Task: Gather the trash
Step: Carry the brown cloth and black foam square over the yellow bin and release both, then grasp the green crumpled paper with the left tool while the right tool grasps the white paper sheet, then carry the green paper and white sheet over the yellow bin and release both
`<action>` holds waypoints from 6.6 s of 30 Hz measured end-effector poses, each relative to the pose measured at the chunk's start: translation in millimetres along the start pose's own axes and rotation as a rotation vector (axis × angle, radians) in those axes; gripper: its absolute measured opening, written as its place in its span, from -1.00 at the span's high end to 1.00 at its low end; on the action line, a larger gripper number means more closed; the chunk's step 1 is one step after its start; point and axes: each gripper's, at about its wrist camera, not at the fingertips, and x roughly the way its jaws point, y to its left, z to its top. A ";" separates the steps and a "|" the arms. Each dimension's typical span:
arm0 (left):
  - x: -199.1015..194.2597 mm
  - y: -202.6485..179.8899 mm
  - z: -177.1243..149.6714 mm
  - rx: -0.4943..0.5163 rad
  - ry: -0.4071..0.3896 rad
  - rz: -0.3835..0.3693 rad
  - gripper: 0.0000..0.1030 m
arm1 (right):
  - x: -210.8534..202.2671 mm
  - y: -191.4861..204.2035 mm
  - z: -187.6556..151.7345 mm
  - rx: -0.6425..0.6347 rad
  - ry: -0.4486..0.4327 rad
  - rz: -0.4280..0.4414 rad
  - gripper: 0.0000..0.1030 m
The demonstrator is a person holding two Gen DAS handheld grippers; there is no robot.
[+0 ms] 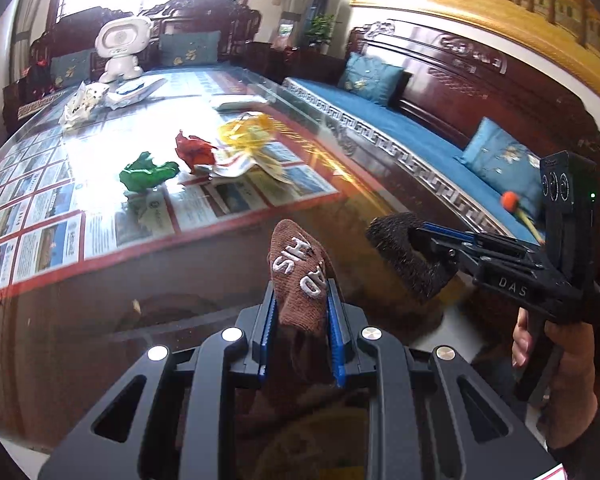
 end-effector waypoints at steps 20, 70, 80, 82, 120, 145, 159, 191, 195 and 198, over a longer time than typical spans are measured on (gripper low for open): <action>-24.0 -55.7 -178.1 0.001 0.280 -0.035 0.54 | -55.8 49.2 -170.9 -0.001 0.211 0.046 0.68; -63.6 -19.7 -79.7 0.007 -0.144 0.265 -0.92 | -89.2 69.7 -112.4 -0.109 -0.221 0.037 -0.84; -39.7 -2.0 -37.3 -0.006 -0.158 0.243 -0.92 | -57.4 69.1 -76.4 -0.130 -0.270 -0.012 -0.84; -34.6 0.0 -32.6 -0.013 -0.168 0.263 -0.92 | -51.1 66.4 -69.7 -0.128 -0.272 -0.025 -0.84; 137.6 148.0 119.0 -0.176 0.165 0.322 -0.92 | 48.9 37.8 17.6 -0.052 -0.113 0.156 -0.84; 107.2 131.9 113.5 -0.146 0.098 0.191 -0.05 | 128.5 17.9 81.4 -0.101 0.075 0.005 -0.65; 109.8 134.6 109.7 -0.158 0.105 0.165 -0.07 | 202.1 32.2 100.5 -0.401 0.199 -0.277 0.27; -12.5 -4.8 -29.0 0.005 0.085 -0.049 -0.06 | -20.8 47.5 -23.6 -0.151 0.057 0.116 0.98; -26.1 -23.1 -52.5 0.021 0.092 -0.070 -0.06 | -48.3 50.7 -46.4 -0.136 0.065 0.159 0.98; -32.2 -35.6 -73.9 0.034 0.119 -0.089 -0.06 | -63.4 51.2 -66.4 -0.136 0.093 0.155 0.98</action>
